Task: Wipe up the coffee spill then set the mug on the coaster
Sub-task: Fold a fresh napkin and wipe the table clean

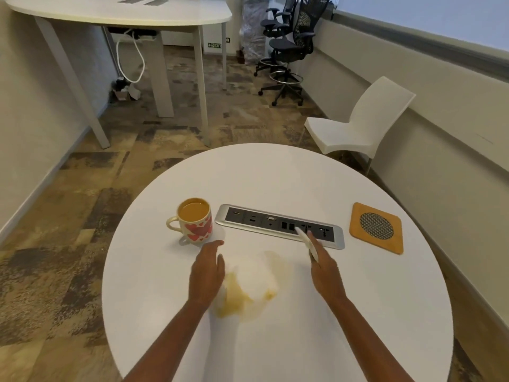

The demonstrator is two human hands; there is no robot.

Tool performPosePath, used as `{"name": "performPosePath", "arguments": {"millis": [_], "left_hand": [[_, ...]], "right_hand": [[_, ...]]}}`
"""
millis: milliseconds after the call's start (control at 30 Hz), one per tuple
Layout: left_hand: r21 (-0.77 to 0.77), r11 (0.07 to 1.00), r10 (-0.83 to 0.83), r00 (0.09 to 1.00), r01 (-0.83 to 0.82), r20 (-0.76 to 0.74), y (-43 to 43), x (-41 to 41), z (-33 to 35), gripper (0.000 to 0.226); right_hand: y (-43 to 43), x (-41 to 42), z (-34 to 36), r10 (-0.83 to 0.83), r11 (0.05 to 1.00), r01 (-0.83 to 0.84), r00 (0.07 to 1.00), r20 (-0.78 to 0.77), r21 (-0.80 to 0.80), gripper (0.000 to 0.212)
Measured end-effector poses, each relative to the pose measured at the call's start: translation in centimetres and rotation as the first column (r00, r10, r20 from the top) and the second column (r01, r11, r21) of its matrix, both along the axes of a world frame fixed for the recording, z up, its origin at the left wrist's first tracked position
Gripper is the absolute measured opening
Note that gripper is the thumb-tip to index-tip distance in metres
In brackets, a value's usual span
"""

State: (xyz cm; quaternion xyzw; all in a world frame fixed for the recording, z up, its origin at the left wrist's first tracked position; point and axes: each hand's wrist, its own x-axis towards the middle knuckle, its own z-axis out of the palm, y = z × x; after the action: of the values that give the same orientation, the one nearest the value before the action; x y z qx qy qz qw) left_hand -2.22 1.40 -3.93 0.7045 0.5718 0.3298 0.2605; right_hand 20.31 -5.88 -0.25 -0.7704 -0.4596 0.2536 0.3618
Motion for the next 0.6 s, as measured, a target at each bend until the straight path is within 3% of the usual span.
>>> {"name": "performPosePath", "arguments": {"millis": [67, 133, 233, 333, 533, 600], "left_hand": [[0.043, 0.999, 0.005, 0.981, 0.004, -0.196, 0.5, -2.1, -1.4, 0.039], [-0.029, 1.000, -0.014, 0.929, 0.004, -0.370, 0.8, -4.0, -2.6, 0.050], [-0.083, 0.997, -0.049, 0.833, 0.004, -0.551, 0.5, -6.1, -4.7, 0.065], [-0.137, 0.990, -0.092, 0.799, 0.012, -0.594, 0.2, -7.1, -6.2, 0.058], [-0.074, 0.997, -0.029, 0.842, -0.012, -0.539, -0.4, -7.5, -7.3, 0.059], [-0.064, 0.998, -0.015, 0.844, -0.023, -0.537, -0.4, -7.4, -7.3, 0.056]], "right_hand": [[0.0, 0.5, -1.9, 0.097, 0.992, -0.069, 0.954, 0.285, -0.107, 0.068], [-0.1, 0.7, -3.8, 0.196, 0.956, -0.065, 0.867, 0.457, -0.287, 0.069], [-0.7, -0.2, -5.8, 0.267, 0.892, -0.078, 0.887, 0.378, -0.446, 0.065], [-1.1, -1.7, -7.7, 0.281, 0.853, -0.049, 0.882, 0.378, -0.519, 0.057], [1.4, -3.9, -8.9, 0.226, 0.876, 0.028, 0.858, 0.462, -0.481, 0.065], [3.3, -4.7, -9.0, 0.210, 0.915, -0.004, 0.859, 0.467, -0.404, 0.086]]}}
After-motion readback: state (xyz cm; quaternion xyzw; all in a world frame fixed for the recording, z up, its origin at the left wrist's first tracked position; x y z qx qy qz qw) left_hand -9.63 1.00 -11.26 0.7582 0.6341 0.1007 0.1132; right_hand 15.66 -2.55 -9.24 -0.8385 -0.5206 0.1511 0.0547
